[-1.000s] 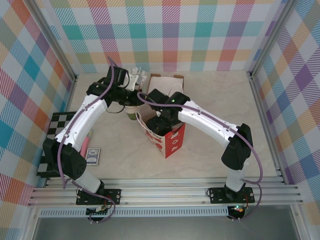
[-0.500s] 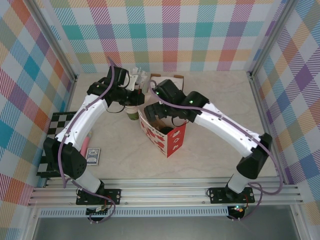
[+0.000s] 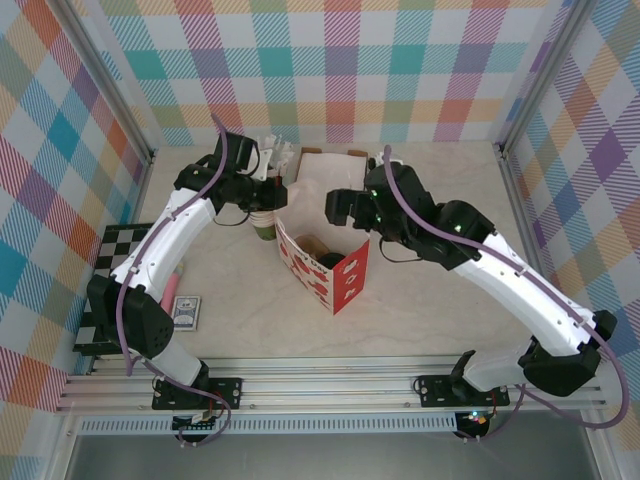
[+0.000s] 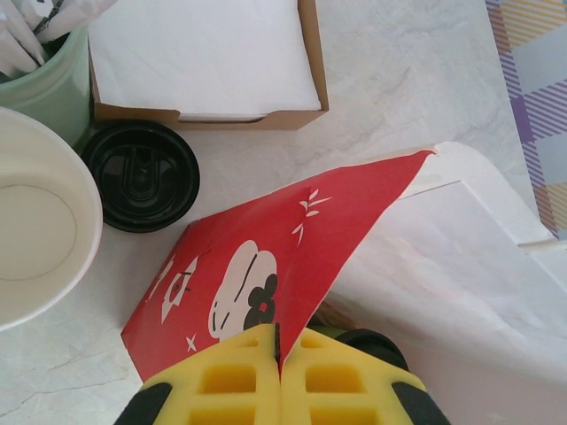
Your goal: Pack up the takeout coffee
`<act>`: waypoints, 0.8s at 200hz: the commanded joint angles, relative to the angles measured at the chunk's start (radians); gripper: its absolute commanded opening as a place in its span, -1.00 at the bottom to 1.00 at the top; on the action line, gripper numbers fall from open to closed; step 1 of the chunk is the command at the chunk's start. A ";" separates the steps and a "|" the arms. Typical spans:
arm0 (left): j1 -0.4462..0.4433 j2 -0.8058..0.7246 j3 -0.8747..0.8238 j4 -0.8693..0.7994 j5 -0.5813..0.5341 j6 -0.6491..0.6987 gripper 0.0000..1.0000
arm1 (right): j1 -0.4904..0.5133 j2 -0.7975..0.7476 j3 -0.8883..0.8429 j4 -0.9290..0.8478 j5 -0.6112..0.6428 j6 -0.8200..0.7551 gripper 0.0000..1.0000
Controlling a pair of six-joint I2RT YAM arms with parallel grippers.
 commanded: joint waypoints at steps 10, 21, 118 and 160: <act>-0.005 0.012 0.059 -0.019 0.001 0.004 -1.00 | -0.014 -0.032 -0.045 -0.207 -0.091 0.218 0.84; -0.005 0.014 0.064 -0.021 0.005 0.012 -1.00 | -0.014 -0.025 -0.045 -0.229 -0.107 0.258 0.69; -0.006 0.014 0.051 -0.006 0.017 -0.005 -1.00 | -0.014 0.087 -0.072 -0.202 -0.228 0.297 -0.08; -0.008 -0.003 0.031 -0.010 0.022 -0.029 -1.00 | -0.034 0.056 -0.093 -0.156 -0.211 0.271 -0.64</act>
